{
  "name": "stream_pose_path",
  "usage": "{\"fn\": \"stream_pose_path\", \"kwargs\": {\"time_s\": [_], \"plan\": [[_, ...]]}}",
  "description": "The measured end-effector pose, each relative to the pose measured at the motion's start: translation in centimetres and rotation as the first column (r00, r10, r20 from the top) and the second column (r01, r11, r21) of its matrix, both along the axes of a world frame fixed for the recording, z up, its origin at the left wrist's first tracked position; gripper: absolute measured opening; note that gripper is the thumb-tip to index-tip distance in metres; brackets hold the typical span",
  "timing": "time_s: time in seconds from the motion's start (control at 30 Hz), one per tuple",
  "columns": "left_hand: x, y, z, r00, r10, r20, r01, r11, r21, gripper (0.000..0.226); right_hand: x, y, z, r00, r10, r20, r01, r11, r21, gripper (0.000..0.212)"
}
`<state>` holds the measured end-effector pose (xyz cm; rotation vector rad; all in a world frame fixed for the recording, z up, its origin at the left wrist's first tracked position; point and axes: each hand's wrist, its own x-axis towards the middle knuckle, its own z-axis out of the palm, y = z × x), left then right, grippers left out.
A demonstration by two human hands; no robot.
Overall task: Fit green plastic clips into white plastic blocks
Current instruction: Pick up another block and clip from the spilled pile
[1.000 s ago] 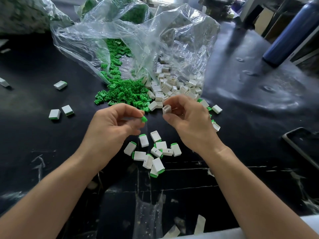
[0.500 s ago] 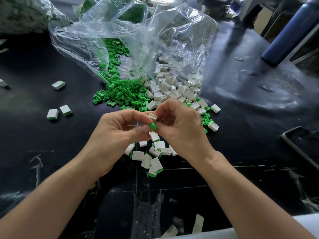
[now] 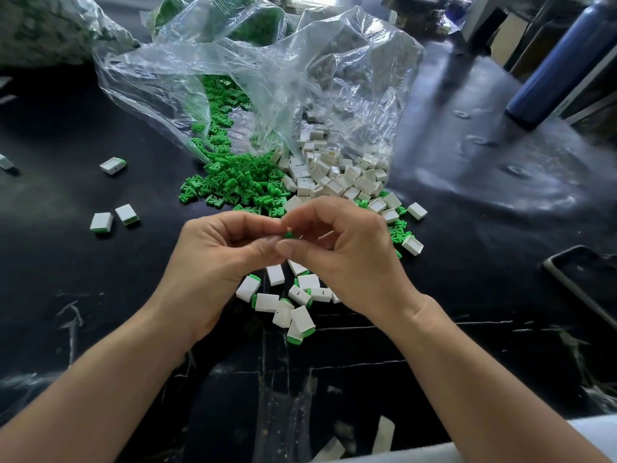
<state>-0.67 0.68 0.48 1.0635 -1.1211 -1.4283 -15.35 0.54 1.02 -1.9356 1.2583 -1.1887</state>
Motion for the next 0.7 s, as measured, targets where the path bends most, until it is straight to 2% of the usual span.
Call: {"fn": "stream_pose_path", "kwargs": {"time_s": [0.1,0.2,0.3,0.43,0.6,0.7], "plan": [[-0.07,0.01,0.10,1.000,-0.002,0.002,0.002,1.000,-0.005,0.019,0.01,0.00,-0.06,0.999,0.001,0.035,-0.002,1.000,0.030,0.013],[0.07,-0.08,0.01,1.000,0.013,-0.023,-0.014,1.000,-0.005,0.016,0.01,0.03,0.04,0.998,0.014,0.058,-0.019,0.996,0.083,0.022],[0.06,-0.08,-0.02,1.000,0.010,-0.029,-0.011,1.000,-0.010,0.016,-0.15,0.12,0.16,0.998,0.055,0.033,-0.059,0.992,0.113,0.015],[0.09,-0.08,-0.01,0.998,0.067,0.018,-0.066,0.997,-0.051,0.006,-0.57,-0.14,0.30,0.999,0.017,-0.030,-0.013,0.992,0.129,0.028],[0.04,0.11,0.02,0.990,0.089,0.107,-0.081,0.993,-0.082,0.011,-0.57,-0.09,0.59,0.996,-0.011,0.089,-0.008,0.976,0.216,0.032],[0.03,0.10,0.10,0.991,0.082,0.109,-0.073,0.994,-0.085,0.024,-0.62,-0.15,0.67,0.976,-0.031,0.215,-0.034,0.957,0.289,0.021]]}}
